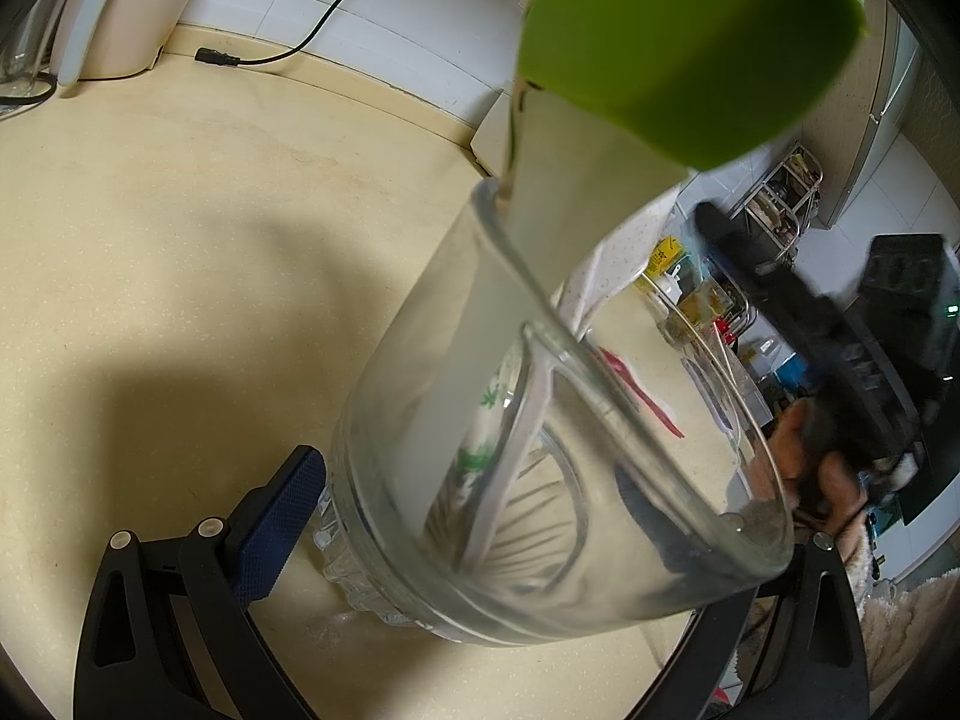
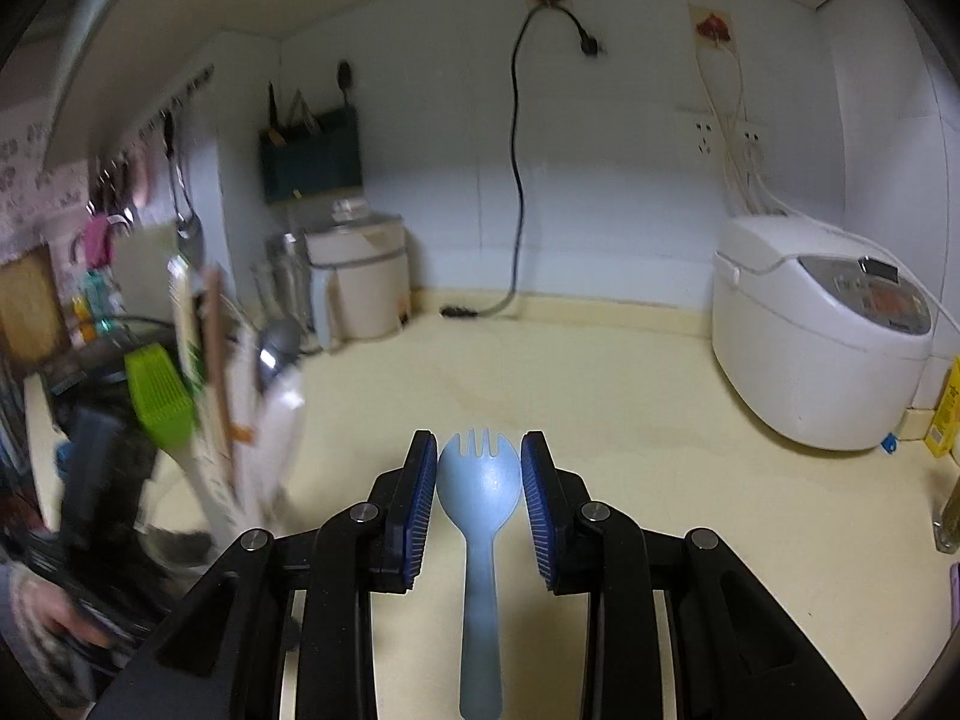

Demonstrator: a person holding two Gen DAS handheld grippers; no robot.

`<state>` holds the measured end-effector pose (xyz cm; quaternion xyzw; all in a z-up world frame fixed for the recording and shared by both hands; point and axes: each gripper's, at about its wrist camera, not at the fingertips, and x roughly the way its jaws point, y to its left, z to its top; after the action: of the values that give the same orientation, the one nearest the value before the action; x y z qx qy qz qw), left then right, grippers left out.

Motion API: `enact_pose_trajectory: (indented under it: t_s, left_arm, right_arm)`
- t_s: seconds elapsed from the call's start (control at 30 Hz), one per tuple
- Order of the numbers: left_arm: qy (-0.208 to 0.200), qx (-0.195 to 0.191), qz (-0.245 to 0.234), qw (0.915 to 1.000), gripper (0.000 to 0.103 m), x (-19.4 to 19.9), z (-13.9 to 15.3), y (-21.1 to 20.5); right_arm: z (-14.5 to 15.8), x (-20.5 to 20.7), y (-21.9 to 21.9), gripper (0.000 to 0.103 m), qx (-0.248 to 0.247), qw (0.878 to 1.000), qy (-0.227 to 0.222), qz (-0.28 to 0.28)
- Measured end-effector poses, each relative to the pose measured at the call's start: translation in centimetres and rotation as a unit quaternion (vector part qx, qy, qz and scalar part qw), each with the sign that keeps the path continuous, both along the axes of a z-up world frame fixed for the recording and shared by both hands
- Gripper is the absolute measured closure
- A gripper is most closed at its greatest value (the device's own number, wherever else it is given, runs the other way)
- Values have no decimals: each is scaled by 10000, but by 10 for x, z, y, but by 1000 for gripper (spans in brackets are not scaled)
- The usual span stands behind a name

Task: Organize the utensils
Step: 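Lift the blue spork with the right gripper and carry toward the glass, then lower the spork into the glass held by the left gripper and release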

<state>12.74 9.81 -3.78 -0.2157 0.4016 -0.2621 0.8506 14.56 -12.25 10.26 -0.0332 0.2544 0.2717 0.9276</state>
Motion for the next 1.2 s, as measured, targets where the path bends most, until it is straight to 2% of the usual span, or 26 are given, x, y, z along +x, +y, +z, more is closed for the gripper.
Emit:
enact_pose_trajectory:
  t_s: [0.23, 0.47, 0.67, 0.83, 1.03, 1.2]
  left_arm:
    - [0, 0, 0, 10000, 3, 0, 0, 0]
    - [1, 0, -1, 10000, 3, 0, 0, 0]
    - [1, 0, -1, 10000, 3, 0, 0, 0]
    - [1, 0, -1, 10000, 3, 0, 0, 0]
    - [2, -1, -1, 10000, 3, 0, 0, 0]
    - [2, -1, -2, 10000, 3, 0, 0, 0]
  right_arm:
    - [36, -9, 6, 74, 872, 9948, 64, 521]
    - [51, -16, 31, 74, 1466, 9826, 252, 1114]
    - [50, -20, 66, 74, 1464, 9785, 196, 1440]
    - [43, -15, 85, 74, 1488, 9771, 229, 1506]
    - [21, -8, 91, 73, 1391, 9785, 487, 1441]
    - [12, -11, 91, 73, 1301, 9801, 526, 1404]
